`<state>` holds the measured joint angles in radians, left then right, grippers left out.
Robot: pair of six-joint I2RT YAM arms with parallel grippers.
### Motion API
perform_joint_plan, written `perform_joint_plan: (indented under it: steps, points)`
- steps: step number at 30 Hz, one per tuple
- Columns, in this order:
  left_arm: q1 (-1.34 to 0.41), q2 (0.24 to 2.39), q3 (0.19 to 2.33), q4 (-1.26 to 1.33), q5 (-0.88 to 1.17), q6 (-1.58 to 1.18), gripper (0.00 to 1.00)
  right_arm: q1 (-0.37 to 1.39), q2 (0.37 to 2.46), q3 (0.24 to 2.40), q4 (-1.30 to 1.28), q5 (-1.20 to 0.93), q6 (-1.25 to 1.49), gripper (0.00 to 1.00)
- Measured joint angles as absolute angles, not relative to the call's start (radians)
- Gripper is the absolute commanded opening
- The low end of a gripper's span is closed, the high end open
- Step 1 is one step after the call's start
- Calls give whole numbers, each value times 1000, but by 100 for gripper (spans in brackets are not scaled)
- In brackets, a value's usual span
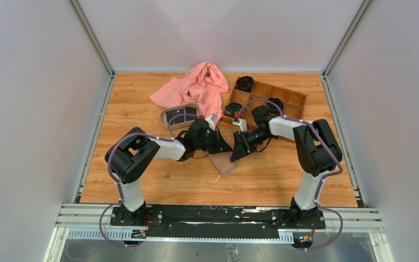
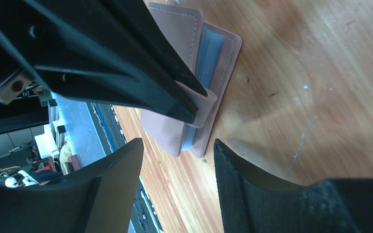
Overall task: Put the credit cards into the card holder
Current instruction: Close the card holder at the center of the board.
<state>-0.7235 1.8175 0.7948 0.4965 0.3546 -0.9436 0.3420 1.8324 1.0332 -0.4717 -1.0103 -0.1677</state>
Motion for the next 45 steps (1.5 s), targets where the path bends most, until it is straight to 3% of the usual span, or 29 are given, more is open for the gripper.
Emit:
perform_joint_plan:
  steps: [3,12,15,19,24,30,32,39,45]
  points:
    - [-723,1818,795,497,355,-944,1,369,1840,1033,-457,-972,-146,39]
    - [-723,1817,795,500,354,-948,9,385,1868,1034,-446,-925,-92,17]
    - [-723,1815,795,500,353,-950,24,385,1868,1034,-447,-931,-86,12]
    - [-717,1779,786,497,346,-953,53,385,1868,1035,-448,-933,-81,8]
    - [-691,1610,720,494,333,-928,70,385,1868,1036,-448,-932,-77,6]
    - [-635,1356,580,474,315,-861,84,385,1868,1037,-449,-931,-76,5]
    - [-628,1274,532,436,286,-828,99,385,1868,1037,-449,-931,-76,5]
    - [-625,970,326,347,180,-777,100,385,1868,1039,-452,-930,-77,5]
    - [-625,927,237,313,165,-799,100,385,1869,1039,-453,-930,-77,5]
